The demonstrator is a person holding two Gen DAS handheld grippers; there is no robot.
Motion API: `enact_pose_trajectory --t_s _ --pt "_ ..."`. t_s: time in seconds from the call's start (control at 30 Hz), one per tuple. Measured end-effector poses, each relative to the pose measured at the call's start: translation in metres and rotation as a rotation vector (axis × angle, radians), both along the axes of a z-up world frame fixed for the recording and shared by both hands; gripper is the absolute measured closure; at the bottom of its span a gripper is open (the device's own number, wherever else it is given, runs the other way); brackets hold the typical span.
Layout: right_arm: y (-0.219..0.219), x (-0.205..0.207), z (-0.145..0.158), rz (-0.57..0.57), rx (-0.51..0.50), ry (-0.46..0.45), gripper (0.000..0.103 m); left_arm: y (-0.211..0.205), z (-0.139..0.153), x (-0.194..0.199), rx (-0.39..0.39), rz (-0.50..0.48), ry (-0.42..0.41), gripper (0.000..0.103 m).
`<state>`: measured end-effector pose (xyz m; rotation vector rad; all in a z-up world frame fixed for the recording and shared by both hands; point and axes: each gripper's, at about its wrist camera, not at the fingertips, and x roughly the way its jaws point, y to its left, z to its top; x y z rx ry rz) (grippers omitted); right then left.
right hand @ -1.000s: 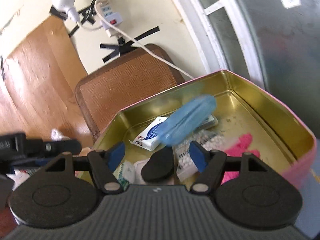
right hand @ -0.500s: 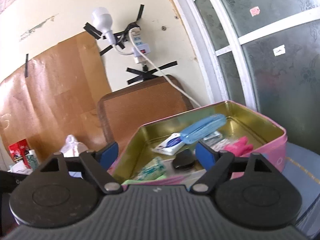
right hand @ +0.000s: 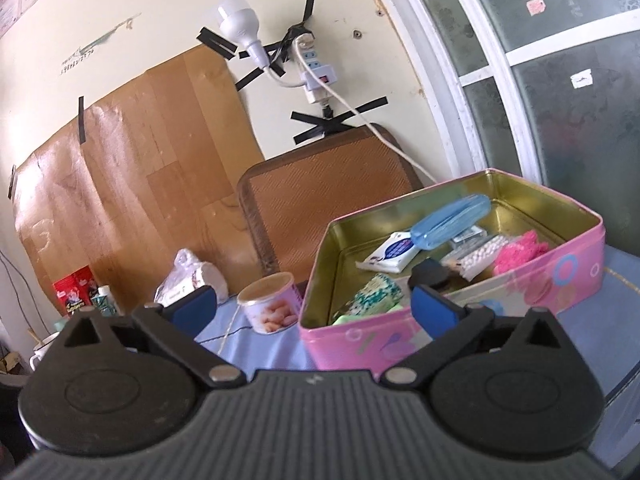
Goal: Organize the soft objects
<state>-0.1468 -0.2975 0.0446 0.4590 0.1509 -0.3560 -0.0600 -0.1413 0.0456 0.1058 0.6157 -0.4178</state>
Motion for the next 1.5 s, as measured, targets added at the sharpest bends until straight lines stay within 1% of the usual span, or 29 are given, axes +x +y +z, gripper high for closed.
enact_pose_trajectory --t_s 0.17,0.4,0.63,0.73,0.83,0.9,1.1,1.5 --pt "0.006 0.003 -0.002 0.010 0.012 0.020 0.000 0.005 0.001 -0.003 0.001 0.010 -0.011 0.000" --pt "0.008 0.004 -0.003 0.000 0.020 0.039 0.000 0.001 0.003 -0.011 0.038 0.017 -0.060 0.000" --pt "0.007 0.003 -0.004 -0.001 0.029 0.041 0.000 0.002 0.006 -0.013 0.025 0.030 -0.088 0.000" --pt "0.006 0.003 -0.005 -0.003 0.032 0.042 0.000 0.003 0.008 -0.016 0.022 0.049 -0.113 0.000" --pt "0.005 0.003 -0.007 -0.006 0.038 0.044 0.000 0.002 0.010 -0.020 0.046 0.072 -0.156 0.000" --pt "0.004 0.003 -0.008 -0.008 0.044 0.046 0.000 0.000 0.012 -0.022 0.061 0.075 -0.169 0.000" --pt "0.003 0.003 -0.009 -0.010 0.051 0.048 0.000 -0.004 0.012 -0.023 0.052 0.034 -0.136 0.000" --pt "0.000 0.001 -0.013 -0.022 0.070 0.050 0.000 -0.010 0.010 -0.022 0.050 0.009 -0.091 0.000"
